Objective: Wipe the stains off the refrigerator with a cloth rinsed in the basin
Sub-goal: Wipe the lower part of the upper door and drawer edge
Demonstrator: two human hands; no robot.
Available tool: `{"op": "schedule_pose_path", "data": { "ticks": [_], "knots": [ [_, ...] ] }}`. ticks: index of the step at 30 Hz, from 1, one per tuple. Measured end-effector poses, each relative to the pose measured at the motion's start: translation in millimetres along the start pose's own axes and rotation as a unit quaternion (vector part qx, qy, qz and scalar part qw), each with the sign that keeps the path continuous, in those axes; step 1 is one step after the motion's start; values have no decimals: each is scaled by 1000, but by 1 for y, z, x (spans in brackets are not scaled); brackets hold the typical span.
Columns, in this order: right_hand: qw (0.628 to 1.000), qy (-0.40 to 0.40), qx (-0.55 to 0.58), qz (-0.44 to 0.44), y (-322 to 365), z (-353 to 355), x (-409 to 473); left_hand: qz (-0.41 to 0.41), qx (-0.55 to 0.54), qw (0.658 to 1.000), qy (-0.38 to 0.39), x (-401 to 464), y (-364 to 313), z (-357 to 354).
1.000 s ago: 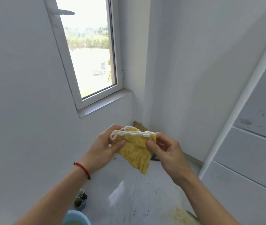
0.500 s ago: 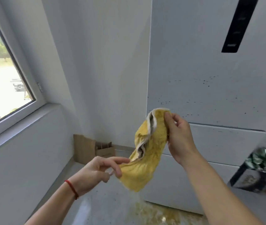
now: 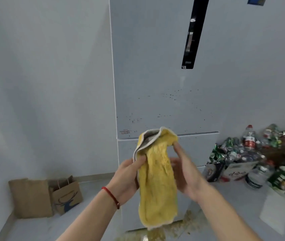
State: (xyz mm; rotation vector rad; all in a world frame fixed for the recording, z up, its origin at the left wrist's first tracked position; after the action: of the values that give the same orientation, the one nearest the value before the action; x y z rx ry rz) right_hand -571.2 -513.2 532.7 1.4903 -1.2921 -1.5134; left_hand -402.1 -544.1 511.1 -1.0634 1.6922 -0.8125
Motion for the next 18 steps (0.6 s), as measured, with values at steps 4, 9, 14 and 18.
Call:
{"op": "schedule_pose_path", "data": {
  "ticks": [4, 9, 14, 18],
  "knots": [
    [996, -26, -50, -64, -84, -6, -15, 136, 130, 982, -1, 23, 27, 39],
    [990, -118, -63, -48, -89, -7, 8, 46, 289, 953, -72, 45, 26, 76],
    [960, -239, -137, 41, -77, -13, 17, -31, 214, 974, -69, 56, 18, 88],
    [950, -202, -205, 124, -62, -7, 28, -168, 402, 895, 96, 63, 1, 74]
  ]
}}
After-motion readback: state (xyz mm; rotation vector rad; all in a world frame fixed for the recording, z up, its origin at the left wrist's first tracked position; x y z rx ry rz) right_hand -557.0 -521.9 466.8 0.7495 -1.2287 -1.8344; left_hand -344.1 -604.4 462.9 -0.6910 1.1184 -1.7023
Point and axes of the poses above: each hand's wrist, its own x-axis towards the middle knuckle, its own z-axis out of the back of the hand, y = z × x, the point moved 3 cm from there along x, towards the middle knuckle, and after that the axes turned 10 degrees about -y, right-handed, at the moved point
